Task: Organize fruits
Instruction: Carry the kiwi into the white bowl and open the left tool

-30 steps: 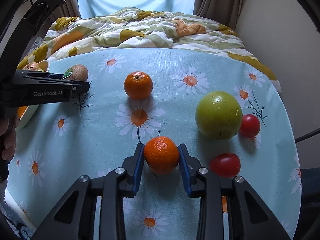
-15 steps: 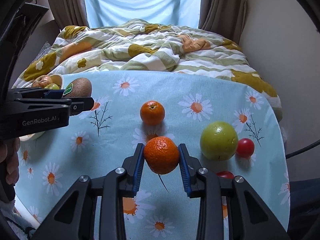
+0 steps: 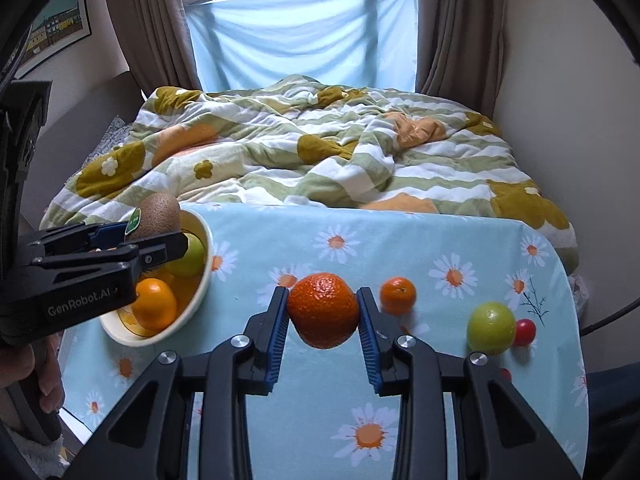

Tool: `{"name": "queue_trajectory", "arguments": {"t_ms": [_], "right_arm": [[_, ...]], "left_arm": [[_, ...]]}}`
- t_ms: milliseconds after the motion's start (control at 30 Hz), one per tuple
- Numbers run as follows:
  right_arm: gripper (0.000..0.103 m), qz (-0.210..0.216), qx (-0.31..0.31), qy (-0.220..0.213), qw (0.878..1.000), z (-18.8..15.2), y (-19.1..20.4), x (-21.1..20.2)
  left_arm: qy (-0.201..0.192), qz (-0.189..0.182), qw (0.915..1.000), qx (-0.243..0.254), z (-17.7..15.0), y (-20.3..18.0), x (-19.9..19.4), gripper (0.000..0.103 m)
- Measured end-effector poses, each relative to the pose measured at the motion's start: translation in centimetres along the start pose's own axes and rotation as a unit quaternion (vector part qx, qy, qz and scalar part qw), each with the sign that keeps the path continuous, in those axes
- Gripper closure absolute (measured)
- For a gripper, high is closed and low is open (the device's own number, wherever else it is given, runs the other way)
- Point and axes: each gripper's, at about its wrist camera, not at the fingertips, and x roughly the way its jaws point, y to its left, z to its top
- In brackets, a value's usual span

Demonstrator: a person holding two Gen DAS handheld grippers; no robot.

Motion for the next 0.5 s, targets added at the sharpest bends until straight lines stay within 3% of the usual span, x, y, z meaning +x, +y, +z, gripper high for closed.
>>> {"name": "queue_trajectory", "arguments": {"t_ms": [500], "right_arm": [[0.072,0.051,-0.034,0.005,0.998,1.6,7.6,2.5]], "left_arm": [[0.015,0.034,0.9989,-0.029,-3.8,8.2,-1.2,0.050]]}}
